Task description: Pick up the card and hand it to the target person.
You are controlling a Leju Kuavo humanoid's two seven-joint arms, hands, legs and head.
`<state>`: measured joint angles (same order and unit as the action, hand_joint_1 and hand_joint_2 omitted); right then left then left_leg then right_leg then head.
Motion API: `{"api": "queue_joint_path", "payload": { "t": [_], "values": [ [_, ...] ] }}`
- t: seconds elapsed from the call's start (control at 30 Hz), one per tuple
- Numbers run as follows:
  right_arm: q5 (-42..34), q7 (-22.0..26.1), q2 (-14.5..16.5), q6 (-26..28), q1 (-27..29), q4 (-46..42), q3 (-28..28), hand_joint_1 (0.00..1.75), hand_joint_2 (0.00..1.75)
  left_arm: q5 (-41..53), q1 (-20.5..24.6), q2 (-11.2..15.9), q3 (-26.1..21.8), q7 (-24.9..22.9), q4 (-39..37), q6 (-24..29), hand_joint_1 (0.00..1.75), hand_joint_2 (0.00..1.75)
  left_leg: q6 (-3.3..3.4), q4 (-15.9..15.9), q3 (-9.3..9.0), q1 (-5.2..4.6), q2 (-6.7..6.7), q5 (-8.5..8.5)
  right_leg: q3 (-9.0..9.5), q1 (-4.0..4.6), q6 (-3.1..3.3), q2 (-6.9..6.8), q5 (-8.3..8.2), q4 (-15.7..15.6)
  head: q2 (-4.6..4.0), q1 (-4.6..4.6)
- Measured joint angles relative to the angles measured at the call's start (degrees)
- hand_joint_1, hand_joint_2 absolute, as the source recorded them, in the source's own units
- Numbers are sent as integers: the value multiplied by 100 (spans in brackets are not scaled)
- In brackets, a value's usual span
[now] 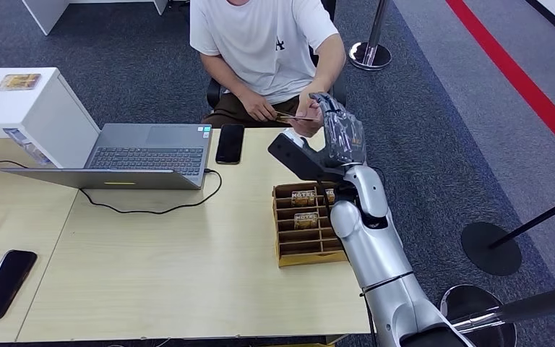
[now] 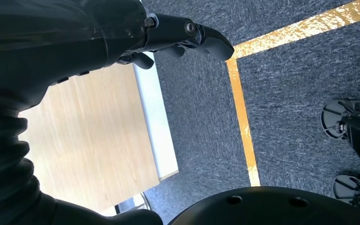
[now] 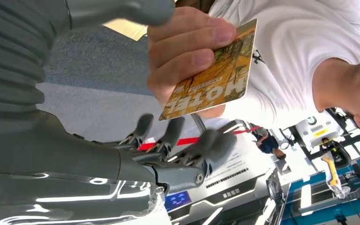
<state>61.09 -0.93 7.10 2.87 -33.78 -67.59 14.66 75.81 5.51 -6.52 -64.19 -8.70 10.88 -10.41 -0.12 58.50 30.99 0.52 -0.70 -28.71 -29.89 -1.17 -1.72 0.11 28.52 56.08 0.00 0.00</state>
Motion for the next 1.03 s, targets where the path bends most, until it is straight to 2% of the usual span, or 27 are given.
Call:
{"api": "queue_joint_path", "payload": {
  "t": [0.4,0.6,0.87,1.03],
  "values": [
    [-4,-9,-74,39,44,-136,-1,0,175,32,-8,-22,28,-1,3,104,0,0,0,0,1,1,-3,0,1,1,0,-3,1,-1,0,0],
    [-37,-37,-224,201,304,-702,-196,0,175,-13,-18,-39,-17,28,9,141,0,0,2,-1,4,4,-6,5,2,5,4,-10,-4,-8,0,0],
    [-269,157,-559,536,1118,-1853,-884,0,175,-105,-38,-82,-110,64,12,207,0,0,3,1,0,2,-33,1,12,2,-3,-33,7,-9,0,0],
    [-1017,633,-835,532,1747,-2392,-1581,0,175,-156,-25,-77,-168,61,11,218,0,0,3,1,0,3,-51,2,18,3,-3,-51,9,-15,0,0]
  ]
}}
